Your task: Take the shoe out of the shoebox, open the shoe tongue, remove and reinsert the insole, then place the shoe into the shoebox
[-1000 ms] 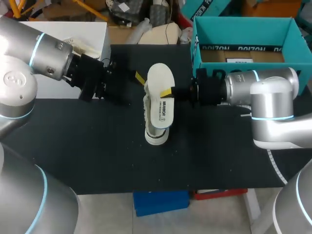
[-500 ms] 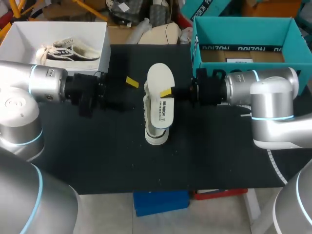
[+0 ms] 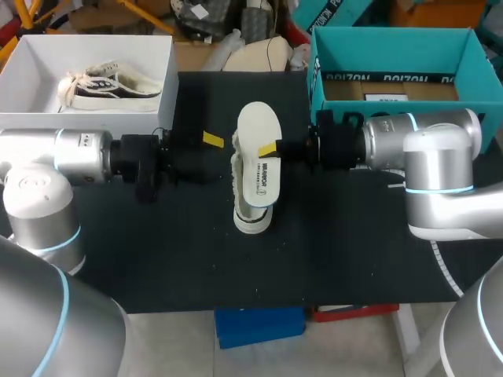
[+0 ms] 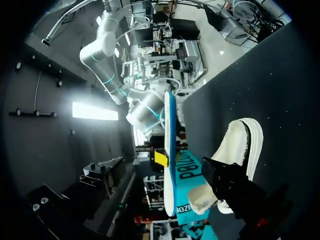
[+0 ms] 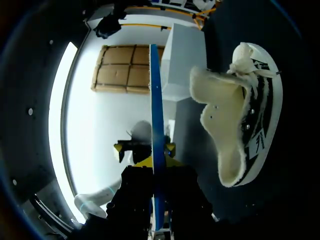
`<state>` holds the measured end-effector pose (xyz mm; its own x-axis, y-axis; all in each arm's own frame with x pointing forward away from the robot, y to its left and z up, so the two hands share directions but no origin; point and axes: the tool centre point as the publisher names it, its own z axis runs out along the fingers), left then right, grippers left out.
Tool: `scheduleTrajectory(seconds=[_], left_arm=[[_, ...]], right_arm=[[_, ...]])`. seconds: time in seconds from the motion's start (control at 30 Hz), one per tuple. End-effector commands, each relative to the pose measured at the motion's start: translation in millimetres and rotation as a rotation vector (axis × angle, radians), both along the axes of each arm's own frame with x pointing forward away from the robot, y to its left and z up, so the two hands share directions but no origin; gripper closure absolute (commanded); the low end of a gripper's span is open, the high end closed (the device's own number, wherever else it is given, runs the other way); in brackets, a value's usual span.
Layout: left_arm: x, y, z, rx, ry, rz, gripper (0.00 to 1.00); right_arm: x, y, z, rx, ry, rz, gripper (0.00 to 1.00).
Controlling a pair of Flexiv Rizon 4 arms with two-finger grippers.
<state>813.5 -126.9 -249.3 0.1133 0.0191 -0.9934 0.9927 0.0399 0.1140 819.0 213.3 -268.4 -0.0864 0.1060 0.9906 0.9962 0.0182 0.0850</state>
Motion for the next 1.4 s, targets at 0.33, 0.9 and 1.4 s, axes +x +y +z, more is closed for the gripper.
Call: scheduleTrajectory(seconds=[0.33,0.9,1.4], left_arm=[[26.6,-28.6,-8.2,-0.058,-0.046,0.028,0.07],[47.9,-55.7,-9.3,-0.031,-0.078,-0.009,0.75],[50.5,-68.1,-9.0,-0.045,-0.086,-0.023,0.79]], right_arm=[[-0.5,0.2,0.3,-0.002,0.0,-0.002,1.0],[-0.5,0.2,0.3,-0.002,0.0,-0.002,1.0],[-0.5,0.2,0.3,-0.002,0.0,-0.002,1.0]])
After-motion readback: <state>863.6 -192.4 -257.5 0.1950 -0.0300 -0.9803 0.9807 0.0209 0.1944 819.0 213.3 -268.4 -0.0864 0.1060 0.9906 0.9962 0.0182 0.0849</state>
